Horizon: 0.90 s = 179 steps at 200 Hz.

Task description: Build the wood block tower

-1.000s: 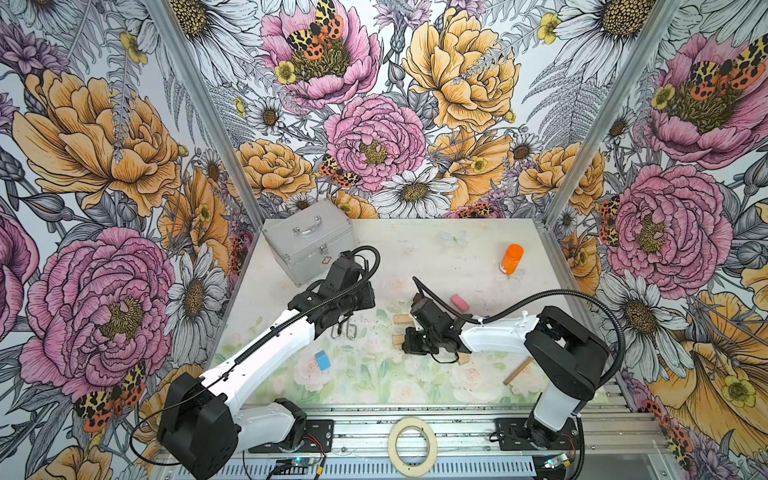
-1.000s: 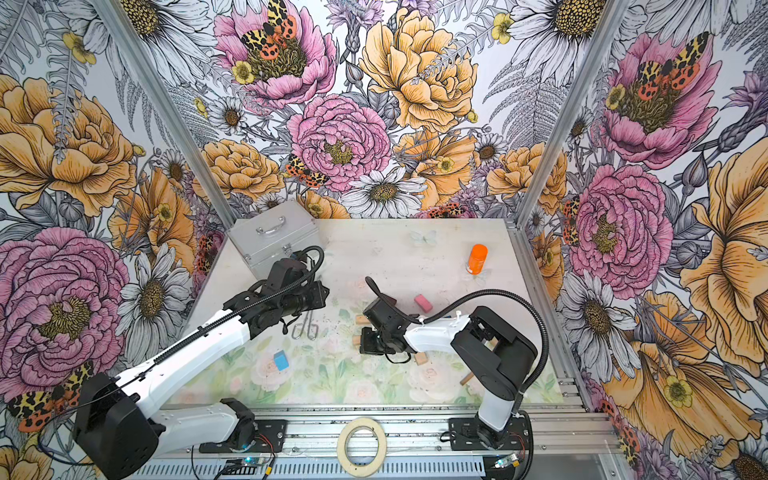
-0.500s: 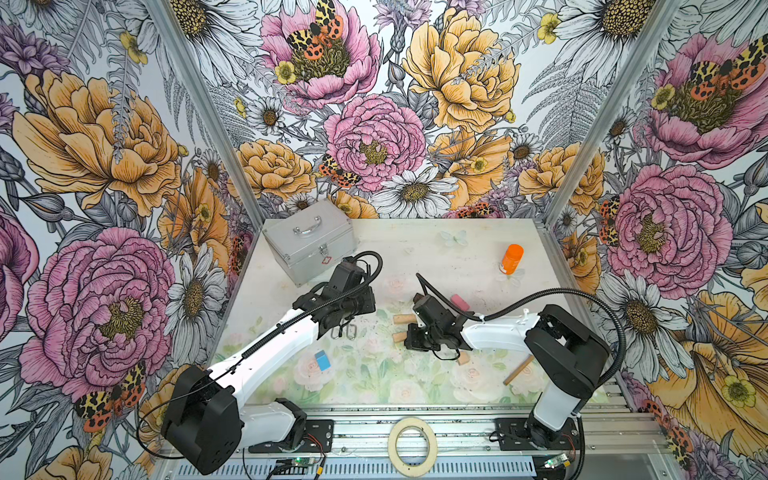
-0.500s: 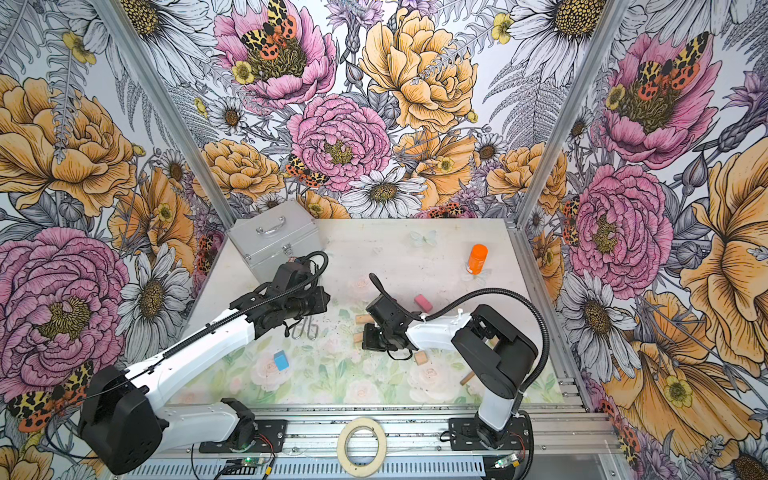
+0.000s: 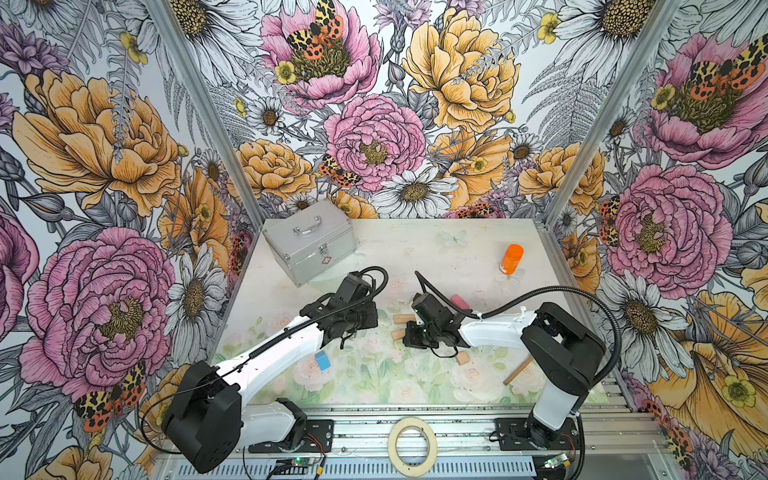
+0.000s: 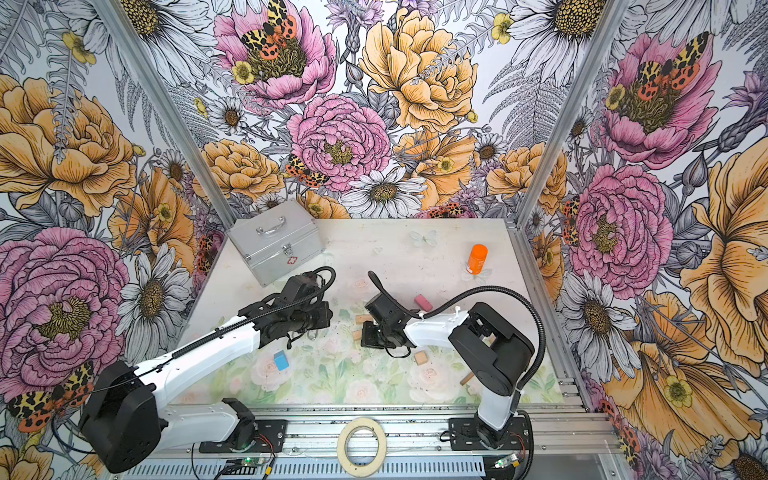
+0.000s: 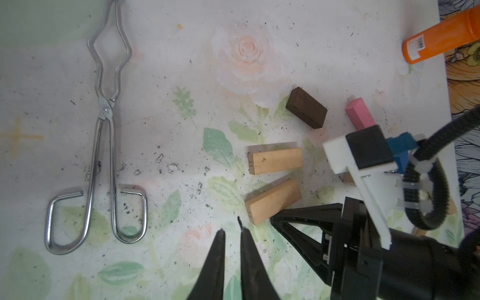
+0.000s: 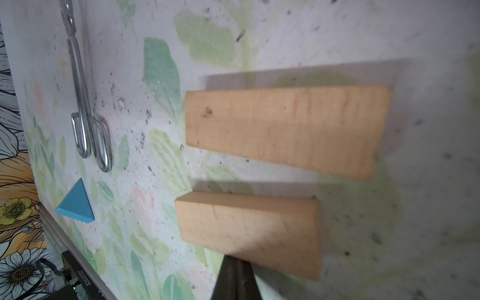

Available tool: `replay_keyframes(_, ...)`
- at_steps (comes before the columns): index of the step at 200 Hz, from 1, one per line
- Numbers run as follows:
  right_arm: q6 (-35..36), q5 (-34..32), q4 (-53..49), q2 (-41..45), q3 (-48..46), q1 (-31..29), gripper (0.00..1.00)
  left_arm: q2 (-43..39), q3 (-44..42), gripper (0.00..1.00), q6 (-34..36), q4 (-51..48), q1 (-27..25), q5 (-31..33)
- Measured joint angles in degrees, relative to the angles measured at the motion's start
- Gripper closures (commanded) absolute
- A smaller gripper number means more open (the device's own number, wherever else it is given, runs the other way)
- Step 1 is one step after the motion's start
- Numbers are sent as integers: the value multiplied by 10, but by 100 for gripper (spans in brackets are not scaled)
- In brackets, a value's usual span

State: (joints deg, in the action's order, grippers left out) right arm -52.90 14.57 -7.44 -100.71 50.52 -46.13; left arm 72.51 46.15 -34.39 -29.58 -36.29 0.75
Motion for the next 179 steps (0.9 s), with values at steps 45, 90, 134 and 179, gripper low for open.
replay_keyframes(45,1,-2,-16,76,-24,27,100,19,-37,98,-27,-3,-36,-11)
replay_keyframes(90,18,-20,-33,156,-38,76,100,61,-43,100,-32,8,-45,-38)
replay_keyframes(134,31,-28,-45,165,-54,91,100,136,-41,100,-33,40,-45,-74)
replay_keyframes(179,39,-28,-52,160,-56,91,100,186,-8,100,-32,60,-45,-96)
